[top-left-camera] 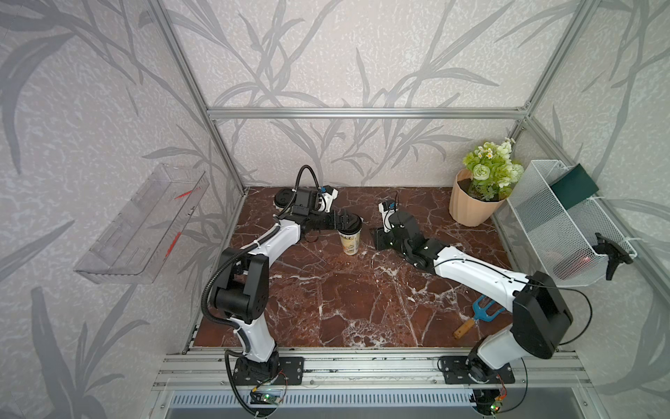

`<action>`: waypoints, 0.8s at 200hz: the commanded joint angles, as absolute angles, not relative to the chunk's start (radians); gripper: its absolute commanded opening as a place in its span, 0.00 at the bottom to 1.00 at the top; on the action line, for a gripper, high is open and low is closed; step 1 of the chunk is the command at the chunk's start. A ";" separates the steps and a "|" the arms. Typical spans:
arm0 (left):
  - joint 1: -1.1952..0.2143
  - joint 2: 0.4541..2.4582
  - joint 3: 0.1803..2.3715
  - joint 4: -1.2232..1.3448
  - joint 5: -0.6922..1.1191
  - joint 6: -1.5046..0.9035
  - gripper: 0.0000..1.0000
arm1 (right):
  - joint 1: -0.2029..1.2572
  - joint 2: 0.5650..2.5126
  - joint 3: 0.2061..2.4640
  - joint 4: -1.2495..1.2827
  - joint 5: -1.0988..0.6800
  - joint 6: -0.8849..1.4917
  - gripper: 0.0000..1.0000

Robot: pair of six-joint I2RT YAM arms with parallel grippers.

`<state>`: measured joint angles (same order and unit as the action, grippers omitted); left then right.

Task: Put the leak-proof paper on the milk tea cups
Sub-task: Secure the cup lid on the cup.

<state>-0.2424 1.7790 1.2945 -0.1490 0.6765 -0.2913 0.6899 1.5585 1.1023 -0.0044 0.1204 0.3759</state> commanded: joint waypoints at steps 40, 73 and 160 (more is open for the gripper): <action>-0.218 1.795 1.376 -0.316 0.633 -0.246 0.94 | 0.680 1.560 1.089 0.017 0.103 0.391 0.42; -0.212 1.781 1.373 -0.316 0.628 -0.245 0.94 | 0.674 1.558 1.081 0.020 0.102 0.393 0.42; -0.211 1.748 1.338 -0.263 0.658 -0.282 0.94 | 0.667 1.554 1.069 0.029 0.091 0.398 0.43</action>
<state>-0.2165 1.7805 1.3571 -0.2569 0.6567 -0.2798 0.6739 1.5589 1.0790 0.0040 0.1013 0.3923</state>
